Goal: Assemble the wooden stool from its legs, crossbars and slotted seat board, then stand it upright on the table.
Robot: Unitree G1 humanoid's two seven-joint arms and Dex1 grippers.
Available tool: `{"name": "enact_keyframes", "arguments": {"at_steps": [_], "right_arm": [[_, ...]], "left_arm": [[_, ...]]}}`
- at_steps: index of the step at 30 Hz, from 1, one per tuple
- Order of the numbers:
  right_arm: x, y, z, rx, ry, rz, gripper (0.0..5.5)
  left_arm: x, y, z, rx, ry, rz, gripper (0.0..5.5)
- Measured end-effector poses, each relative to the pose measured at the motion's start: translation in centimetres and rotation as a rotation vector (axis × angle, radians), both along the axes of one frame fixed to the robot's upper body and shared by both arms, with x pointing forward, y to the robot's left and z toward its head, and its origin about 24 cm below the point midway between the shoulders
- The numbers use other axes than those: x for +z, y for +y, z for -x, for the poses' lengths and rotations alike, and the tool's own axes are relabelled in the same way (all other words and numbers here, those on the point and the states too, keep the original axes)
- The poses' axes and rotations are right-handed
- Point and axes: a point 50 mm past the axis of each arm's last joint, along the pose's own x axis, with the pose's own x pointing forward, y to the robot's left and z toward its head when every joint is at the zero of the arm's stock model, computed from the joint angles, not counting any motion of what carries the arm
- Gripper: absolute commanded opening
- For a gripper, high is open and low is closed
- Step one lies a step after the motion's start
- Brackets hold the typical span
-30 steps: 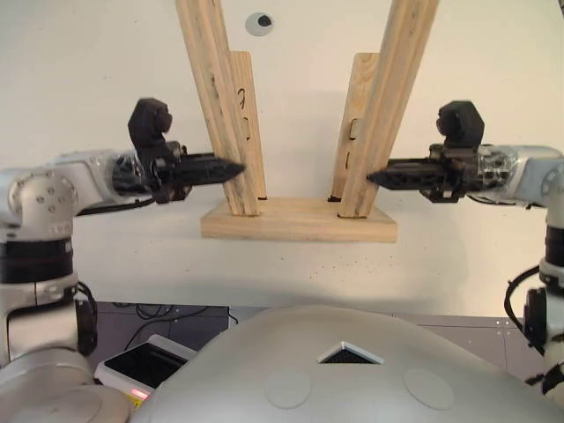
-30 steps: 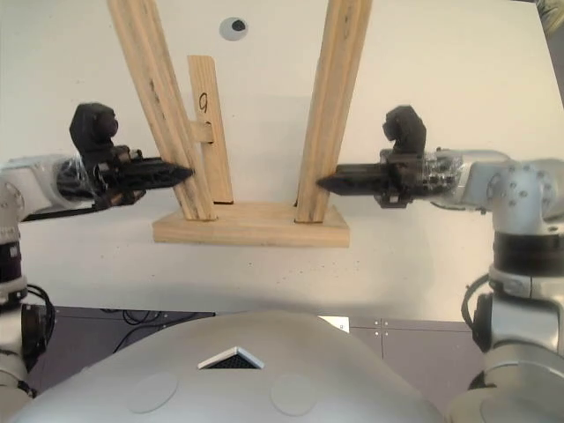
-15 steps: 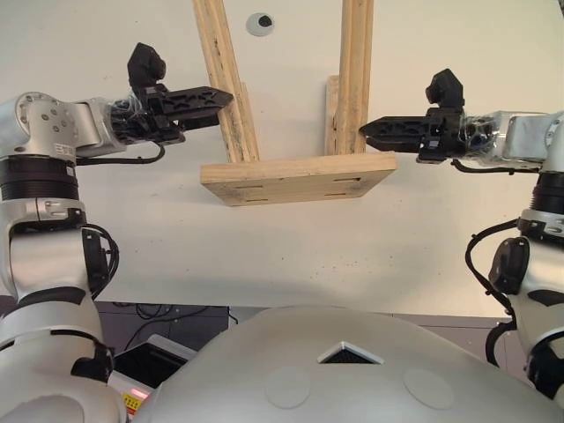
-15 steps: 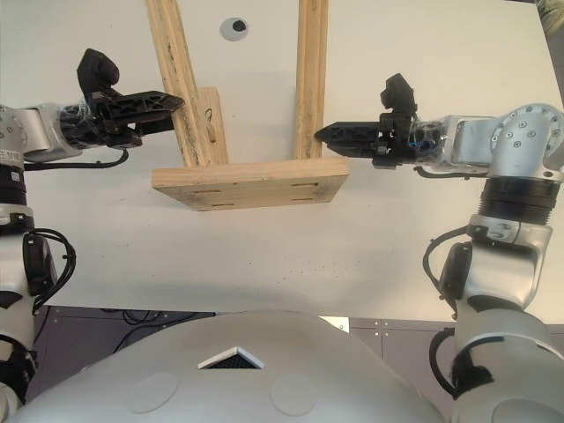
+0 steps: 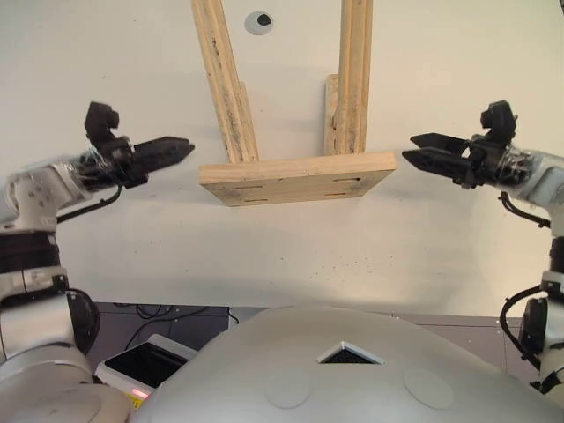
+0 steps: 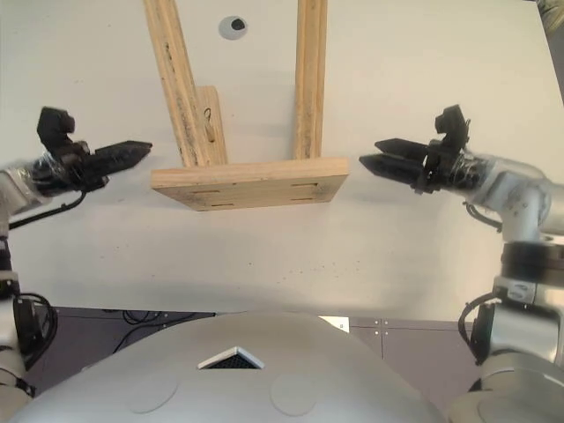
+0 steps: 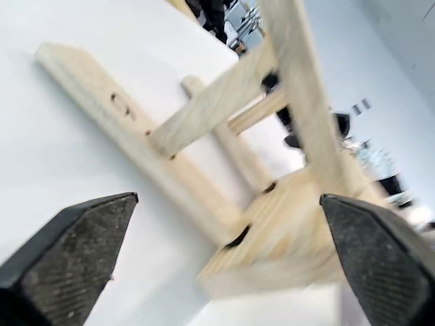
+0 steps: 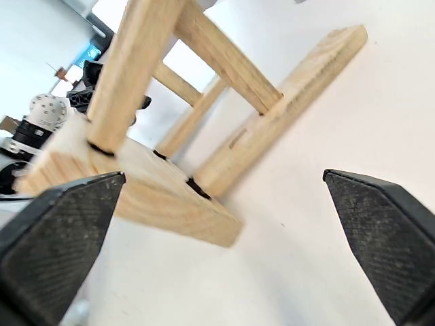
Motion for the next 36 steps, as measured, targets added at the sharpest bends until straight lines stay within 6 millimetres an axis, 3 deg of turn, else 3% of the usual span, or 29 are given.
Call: {"name": "enact_keyframes", "arguments": {"at_steps": [4, 7, 9, 18, 29, 36], "right_arm": [[-1.2, 0.6, 1.2, 0.157, -0.253, 0.151, 5.4], [-1.3, 2.8, 1.3, 0.328, -0.477, 0.203, 5.4], [-1.8, 3.6, 1.5, 0.37, -0.523, 0.185, 5.2], [-2.7, 5.0, 0.5, 0.418, -0.573, 0.206, 3.56], [-2.8, 5.3, 0.3, 0.445, -0.585, 0.205, 1.5], [-2.7, 5.3, 0.4, 0.459, -0.57, 0.197, 1.47]], "left_arm": [[-2.3, -0.3, 3.3, -0.174, -0.205, -0.267, 4.94], [-2.0, -2.4, 3.9, -0.371, -0.439, -0.379, 4.94], [-2.0, -3.4, 3.8, -0.402, -0.515, -0.377, 4.97], [-1.9, -5.6, 2.4, -0.397, -0.623, -0.346, 3.69], [-1.5, -6.0, 1.8, -0.404, -0.673, -0.328, 1.88], [-1.4, -5.9, 1.9, -0.417, -0.637, -0.308, 1.56]]}}
